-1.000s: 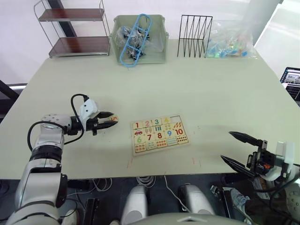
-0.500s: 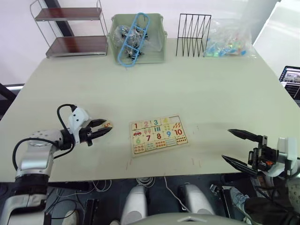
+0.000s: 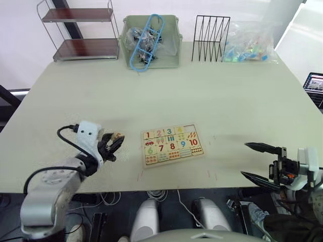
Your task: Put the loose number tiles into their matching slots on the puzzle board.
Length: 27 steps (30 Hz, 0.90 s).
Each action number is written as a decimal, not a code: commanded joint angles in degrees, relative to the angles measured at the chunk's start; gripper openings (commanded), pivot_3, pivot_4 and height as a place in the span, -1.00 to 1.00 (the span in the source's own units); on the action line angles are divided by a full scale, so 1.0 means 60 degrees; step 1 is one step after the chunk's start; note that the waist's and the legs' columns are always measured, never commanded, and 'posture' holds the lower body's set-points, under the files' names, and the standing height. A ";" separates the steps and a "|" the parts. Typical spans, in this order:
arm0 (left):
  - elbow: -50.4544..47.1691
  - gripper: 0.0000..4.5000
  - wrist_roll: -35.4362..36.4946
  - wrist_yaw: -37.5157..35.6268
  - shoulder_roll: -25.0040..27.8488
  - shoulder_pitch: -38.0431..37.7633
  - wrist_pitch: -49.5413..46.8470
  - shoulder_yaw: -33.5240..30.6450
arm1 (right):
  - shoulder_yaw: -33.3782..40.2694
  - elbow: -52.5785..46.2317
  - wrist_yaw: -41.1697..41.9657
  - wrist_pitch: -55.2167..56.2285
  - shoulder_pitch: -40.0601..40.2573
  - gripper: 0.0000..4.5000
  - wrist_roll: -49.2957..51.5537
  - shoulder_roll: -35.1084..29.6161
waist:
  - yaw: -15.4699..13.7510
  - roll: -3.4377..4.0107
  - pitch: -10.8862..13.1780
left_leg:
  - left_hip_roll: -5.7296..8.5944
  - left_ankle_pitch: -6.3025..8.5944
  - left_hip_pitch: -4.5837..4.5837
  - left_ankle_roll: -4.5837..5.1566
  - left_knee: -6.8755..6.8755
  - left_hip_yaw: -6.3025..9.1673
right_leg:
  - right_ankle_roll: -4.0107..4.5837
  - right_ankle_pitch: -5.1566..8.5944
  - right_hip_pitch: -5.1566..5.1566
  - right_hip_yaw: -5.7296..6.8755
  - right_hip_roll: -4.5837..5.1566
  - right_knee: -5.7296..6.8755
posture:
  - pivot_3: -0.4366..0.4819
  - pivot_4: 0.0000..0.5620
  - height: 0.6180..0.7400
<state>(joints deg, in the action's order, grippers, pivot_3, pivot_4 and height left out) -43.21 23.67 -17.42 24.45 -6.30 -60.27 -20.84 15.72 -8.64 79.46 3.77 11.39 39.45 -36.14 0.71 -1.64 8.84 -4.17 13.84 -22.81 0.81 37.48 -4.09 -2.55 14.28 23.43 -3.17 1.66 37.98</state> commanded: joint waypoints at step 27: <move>-0.1851 0.97 -0.1296 0.3171 -0.3081 -0.0205 -0.1317 0.0727 | 0.0082 -0.0335 -0.0160 -0.0066 -0.0235 1.00 -0.0143 -0.0132 | 0.0011 -0.0010 0.0001 | 0.0012 0.0000 -0.0001 0.0000 0.0011 0.0007 | 0.0033 0.0018 -0.0005 -0.0006 -0.0002 -0.0007 | -0.05 -0.47 1.00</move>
<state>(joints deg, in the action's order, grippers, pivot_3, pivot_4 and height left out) -51.64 14.95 3.23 5.29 -8.08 -69.54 -15.48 15.72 -9.96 78.37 2.82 10.26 38.35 -36.67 0.77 -1.70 8.85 -4.10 13.84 -22.81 0.80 37.55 -4.05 -2.35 14.38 23.40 -3.21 1.65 37.94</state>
